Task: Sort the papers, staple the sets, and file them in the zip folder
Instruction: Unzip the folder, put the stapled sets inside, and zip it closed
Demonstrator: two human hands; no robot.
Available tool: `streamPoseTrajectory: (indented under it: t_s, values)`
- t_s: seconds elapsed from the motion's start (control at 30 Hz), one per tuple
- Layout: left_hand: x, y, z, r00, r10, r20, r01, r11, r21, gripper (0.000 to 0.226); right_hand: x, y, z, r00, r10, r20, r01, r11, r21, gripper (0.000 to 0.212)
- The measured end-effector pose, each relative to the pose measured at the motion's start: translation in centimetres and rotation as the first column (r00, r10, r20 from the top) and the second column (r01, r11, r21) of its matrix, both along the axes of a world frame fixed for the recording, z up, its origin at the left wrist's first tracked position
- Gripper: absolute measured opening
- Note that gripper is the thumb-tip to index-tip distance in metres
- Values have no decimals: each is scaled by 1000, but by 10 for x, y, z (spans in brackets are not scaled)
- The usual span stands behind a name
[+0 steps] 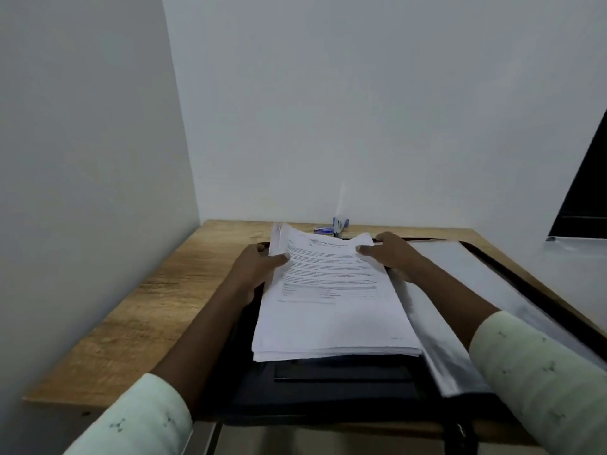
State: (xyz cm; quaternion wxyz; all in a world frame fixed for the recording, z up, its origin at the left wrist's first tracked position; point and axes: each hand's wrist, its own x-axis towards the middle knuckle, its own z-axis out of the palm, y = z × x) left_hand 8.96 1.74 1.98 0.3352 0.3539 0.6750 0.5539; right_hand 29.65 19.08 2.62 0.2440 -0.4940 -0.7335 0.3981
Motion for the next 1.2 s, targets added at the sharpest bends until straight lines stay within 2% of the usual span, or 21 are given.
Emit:
streamPoseTrajectory:
  t_s: [0.1,0.17,0.23,0.3,0.37,0.43,0.5,0.6,0.77,0.83,0.97,1.03,1.1,1.2]
  values:
    - [7,4,3,998,26,51,-24,999,-28,24,1,-11,-10,999,-11,52,6,994,110,23]
    - [8,5,0,998,51,-43,-52,998,-33,37,-4,-25,-16,997,12,70,-24,984,177,31]
    - [5,8,-4,992,40,-123,-40,999,-4,45,-8,-34,-21,999,-6,-44,14,983,181,30]
    - [9,5,1,995,59,-76,-57,998,17,40,-8,-37,-26,987,-54,-149,78,984,159,16]
    - [8,3,1,996,83,-12,-82,996,29,30,-9,-38,-30,988,-30,-153,56,984,168,28]
    - [1,4,-8,996,63,-64,-63,998,2,20,-11,-44,-33,994,14,-111,8,980,199,42]
    - [-4,4,-13,987,102,-120,-105,994,-19,29,-13,-48,-33,996,67,-53,-52,971,234,44]
    - [-16,5,-14,981,135,-136,-139,990,-23,46,-7,-41,-24,996,82,35,-88,975,204,48]
    - [-27,9,-5,959,144,-243,-161,986,-51,62,26,-22,-10,997,17,70,-36,958,284,41]
    - [-25,13,0,919,170,-355,-201,978,-54,62,38,-17,-15,986,33,166,-89,936,341,44]
    - [-13,28,12,747,164,-644,-258,965,-53,61,63,-11,-30,916,86,393,-242,898,367,51]
    - [1,36,19,723,108,-683,-195,979,-51,57,76,-1,-29,911,44,410,-208,908,365,53]
    - [19,45,26,710,33,-703,-113,991,-68,53,89,16,-21,914,-52,402,-98,934,343,56]
    - [46,65,33,700,-118,-705,4,987,-161,57,113,48,-12,872,-219,438,77,945,319,64]
